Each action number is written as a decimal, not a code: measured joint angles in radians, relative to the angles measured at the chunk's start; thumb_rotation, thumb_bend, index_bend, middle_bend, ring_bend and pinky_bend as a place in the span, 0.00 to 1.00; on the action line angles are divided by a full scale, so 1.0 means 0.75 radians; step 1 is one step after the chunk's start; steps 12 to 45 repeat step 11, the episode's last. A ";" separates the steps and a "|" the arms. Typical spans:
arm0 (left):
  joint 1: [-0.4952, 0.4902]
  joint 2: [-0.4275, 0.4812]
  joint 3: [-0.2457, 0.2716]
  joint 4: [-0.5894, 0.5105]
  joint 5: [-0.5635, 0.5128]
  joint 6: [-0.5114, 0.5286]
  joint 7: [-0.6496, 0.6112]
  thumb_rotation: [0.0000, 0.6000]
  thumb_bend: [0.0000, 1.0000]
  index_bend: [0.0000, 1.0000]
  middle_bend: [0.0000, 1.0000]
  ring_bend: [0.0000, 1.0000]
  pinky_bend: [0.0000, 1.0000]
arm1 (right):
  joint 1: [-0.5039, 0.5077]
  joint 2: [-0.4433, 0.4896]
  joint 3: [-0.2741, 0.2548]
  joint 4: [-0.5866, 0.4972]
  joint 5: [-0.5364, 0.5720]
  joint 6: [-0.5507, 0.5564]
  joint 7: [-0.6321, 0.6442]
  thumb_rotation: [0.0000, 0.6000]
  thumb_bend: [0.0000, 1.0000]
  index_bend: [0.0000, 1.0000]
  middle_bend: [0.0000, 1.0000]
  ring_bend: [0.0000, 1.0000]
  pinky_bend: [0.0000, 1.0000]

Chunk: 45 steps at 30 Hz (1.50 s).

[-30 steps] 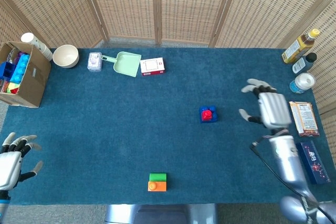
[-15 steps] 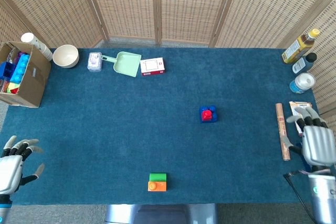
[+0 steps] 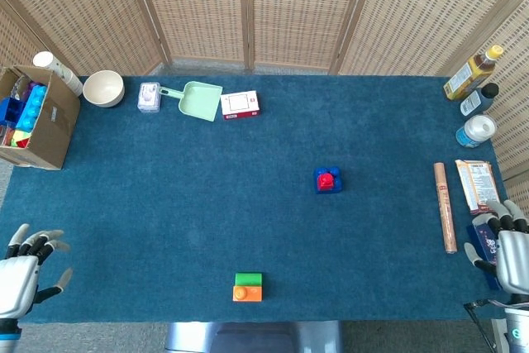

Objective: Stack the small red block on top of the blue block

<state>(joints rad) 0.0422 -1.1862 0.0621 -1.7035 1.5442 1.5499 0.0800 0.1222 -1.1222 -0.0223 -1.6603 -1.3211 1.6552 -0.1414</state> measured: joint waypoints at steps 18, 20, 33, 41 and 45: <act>-0.010 0.016 -0.027 -0.018 -0.006 -0.004 0.007 1.00 0.37 0.41 0.28 0.23 0.03 | -0.047 -0.028 0.045 0.024 -0.002 -0.035 0.052 0.95 0.24 0.42 0.25 0.15 0.30; -0.010 0.016 -0.027 -0.018 -0.006 -0.004 0.007 1.00 0.37 0.41 0.28 0.23 0.03 | -0.047 -0.028 0.045 0.024 -0.002 -0.035 0.052 0.95 0.24 0.42 0.25 0.15 0.30; -0.010 0.016 -0.027 -0.018 -0.006 -0.004 0.007 1.00 0.37 0.41 0.28 0.23 0.03 | -0.047 -0.028 0.045 0.024 -0.002 -0.035 0.052 0.95 0.24 0.42 0.25 0.15 0.30; -0.010 0.016 -0.027 -0.018 -0.006 -0.004 0.007 1.00 0.37 0.41 0.28 0.23 0.03 | -0.047 -0.028 0.045 0.024 -0.002 -0.035 0.052 0.95 0.24 0.42 0.25 0.15 0.30; -0.010 0.016 -0.027 -0.018 -0.006 -0.004 0.007 1.00 0.37 0.41 0.28 0.23 0.03 | -0.047 -0.028 0.045 0.024 -0.002 -0.035 0.052 0.95 0.24 0.42 0.25 0.15 0.30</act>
